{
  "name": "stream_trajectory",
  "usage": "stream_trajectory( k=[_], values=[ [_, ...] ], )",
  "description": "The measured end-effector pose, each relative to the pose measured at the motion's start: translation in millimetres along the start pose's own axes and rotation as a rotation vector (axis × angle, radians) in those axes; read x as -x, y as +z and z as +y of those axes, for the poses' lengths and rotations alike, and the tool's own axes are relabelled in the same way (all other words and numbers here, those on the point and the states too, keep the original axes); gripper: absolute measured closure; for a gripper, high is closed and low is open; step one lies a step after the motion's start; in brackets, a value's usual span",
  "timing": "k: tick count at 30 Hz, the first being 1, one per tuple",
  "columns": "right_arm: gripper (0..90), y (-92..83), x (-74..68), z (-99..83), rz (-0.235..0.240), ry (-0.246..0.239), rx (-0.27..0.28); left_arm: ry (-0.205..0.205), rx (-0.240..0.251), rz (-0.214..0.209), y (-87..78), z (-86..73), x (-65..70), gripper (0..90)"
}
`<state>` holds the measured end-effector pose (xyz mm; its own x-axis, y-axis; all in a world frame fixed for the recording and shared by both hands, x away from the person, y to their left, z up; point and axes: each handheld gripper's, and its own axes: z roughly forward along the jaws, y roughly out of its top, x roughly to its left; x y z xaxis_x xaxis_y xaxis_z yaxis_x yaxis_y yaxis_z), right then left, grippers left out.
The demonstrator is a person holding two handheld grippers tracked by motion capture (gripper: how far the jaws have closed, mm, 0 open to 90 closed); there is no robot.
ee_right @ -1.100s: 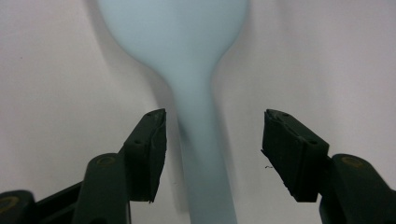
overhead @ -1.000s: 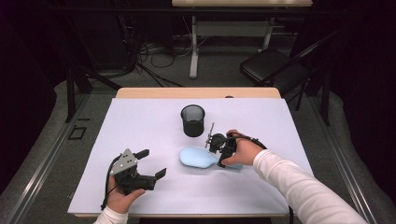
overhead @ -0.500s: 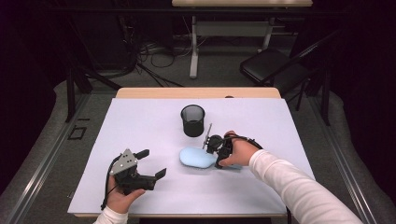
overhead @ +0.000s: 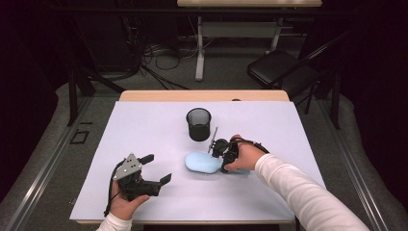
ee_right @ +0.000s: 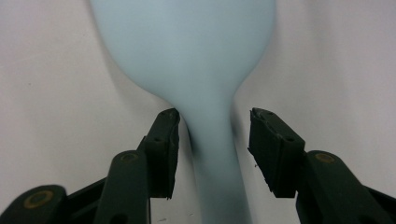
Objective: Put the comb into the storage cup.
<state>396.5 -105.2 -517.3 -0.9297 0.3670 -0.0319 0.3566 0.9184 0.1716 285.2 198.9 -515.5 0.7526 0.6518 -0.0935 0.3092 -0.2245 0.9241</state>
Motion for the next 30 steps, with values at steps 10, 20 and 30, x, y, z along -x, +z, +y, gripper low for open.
stream_trajectory(
  k=[10, 20, 30],
  values=[
    [56.7, 3.3, 0.9, 0.1, -0.005, -0.007, -0.006, 0.000, -0.001, 0.000, 0.2, 0.0, 0.0, 4.9],
    [59.1, 4.5, 2.4, 0.8, 0.008, -0.017, -0.007, 0.000, 0.000, 0.001, 0.4, -0.1, 0.1, 4.9],
    [62.1, 6.5, 1.6, 1.4, 0.014, -0.020, -0.013, -0.002, -0.001, 0.000, 0.6, -0.1, -0.2, 4.9]
  ],
)
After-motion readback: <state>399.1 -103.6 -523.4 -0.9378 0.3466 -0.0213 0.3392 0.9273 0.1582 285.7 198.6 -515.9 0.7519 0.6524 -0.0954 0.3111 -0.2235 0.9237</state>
